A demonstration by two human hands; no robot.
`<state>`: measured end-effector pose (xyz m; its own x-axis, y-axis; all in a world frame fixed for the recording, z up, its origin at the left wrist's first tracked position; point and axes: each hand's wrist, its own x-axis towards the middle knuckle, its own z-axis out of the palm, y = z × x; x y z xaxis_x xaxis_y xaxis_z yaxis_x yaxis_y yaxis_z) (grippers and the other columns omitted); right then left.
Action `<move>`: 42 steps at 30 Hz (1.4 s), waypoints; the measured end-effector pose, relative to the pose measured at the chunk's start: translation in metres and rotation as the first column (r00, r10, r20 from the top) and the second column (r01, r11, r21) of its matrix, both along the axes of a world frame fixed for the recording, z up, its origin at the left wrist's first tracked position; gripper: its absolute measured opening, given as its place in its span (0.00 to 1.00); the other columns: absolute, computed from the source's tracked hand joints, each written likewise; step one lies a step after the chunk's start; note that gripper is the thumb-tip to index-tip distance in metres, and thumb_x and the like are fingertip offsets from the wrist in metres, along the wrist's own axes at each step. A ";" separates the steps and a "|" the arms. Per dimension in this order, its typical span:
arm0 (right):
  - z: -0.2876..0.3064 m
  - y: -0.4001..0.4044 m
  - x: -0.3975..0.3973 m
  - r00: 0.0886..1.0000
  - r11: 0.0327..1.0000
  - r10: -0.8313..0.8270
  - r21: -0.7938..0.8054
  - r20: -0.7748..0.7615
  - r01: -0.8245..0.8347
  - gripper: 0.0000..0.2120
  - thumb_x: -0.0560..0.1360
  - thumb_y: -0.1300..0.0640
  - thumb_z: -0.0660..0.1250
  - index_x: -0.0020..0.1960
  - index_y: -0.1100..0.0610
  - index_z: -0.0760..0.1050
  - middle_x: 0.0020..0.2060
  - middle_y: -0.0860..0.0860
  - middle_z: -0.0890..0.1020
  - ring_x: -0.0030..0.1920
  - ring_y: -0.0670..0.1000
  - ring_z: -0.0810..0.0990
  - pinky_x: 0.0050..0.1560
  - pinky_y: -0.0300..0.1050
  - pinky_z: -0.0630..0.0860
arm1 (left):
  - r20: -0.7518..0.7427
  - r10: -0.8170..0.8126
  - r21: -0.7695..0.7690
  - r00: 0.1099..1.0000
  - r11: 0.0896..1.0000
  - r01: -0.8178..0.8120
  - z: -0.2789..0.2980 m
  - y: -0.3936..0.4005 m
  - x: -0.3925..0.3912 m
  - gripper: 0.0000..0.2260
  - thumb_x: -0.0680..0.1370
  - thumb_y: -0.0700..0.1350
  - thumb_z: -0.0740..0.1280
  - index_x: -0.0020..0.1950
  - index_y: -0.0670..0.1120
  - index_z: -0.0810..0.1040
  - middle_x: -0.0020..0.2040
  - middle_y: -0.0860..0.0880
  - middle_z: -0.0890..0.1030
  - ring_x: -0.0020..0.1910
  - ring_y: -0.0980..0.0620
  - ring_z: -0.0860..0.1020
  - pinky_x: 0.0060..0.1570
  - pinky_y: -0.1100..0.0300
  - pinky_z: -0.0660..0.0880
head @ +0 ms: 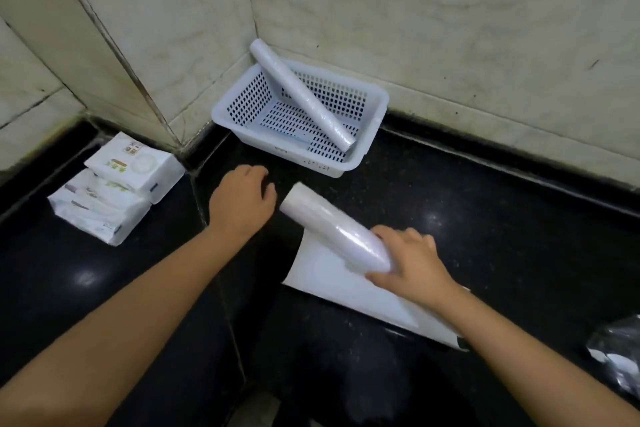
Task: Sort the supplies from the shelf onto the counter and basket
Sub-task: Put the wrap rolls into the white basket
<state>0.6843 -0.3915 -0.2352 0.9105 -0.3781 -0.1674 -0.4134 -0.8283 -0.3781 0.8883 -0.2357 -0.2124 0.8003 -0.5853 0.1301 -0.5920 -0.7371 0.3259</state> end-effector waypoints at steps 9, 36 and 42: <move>0.087 -0.082 0.113 0.888 0.904 -0.405 0.239 0.217 0.354 0.27 0.68 0.53 0.71 0.63 0.58 0.68 0.59 0.58 0.77 0.55 0.59 0.75 0.47 0.48 0.70 | 0.212 -0.216 0.300 0.953 0.942 0.147 0.021 -0.089 0.092 0.09 0.78 0.39 0.58 0.51 0.37 0.75 0.51 0.39 0.79 0.50 0.42 0.75 0.43 0.52 0.72; 0.034 -0.122 0.331 0.931 0.998 -0.052 0.000 0.362 0.056 0.24 0.73 0.56 0.66 0.67 0.61 0.66 0.59 0.60 0.78 0.56 0.60 0.76 0.49 0.45 0.72 | 0.504 -0.585 0.541 0.636 0.787 0.295 -0.036 -0.135 0.178 0.16 0.47 0.45 0.80 0.32 0.49 0.83 0.31 0.52 0.82 0.31 0.53 0.81 0.26 0.65 0.74; 0.018 -0.125 0.351 0.965 0.993 0.074 -0.109 0.251 -0.048 0.22 0.73 0.59 0.65 0.66 0.61 0.67 0.57 0.62 0.78 0.55 0.60 0.77 0.52 0.48 0.73 | 0.474 -0.539 0.449 0.696 0.828 0.335 -0.038 -0.136 0.177 0.17 0.47 0.42 0.81 0.34 0.47 0.84 0.32 0.50 0.83 0.30 0.52 0.81 0.22 0.65 0.73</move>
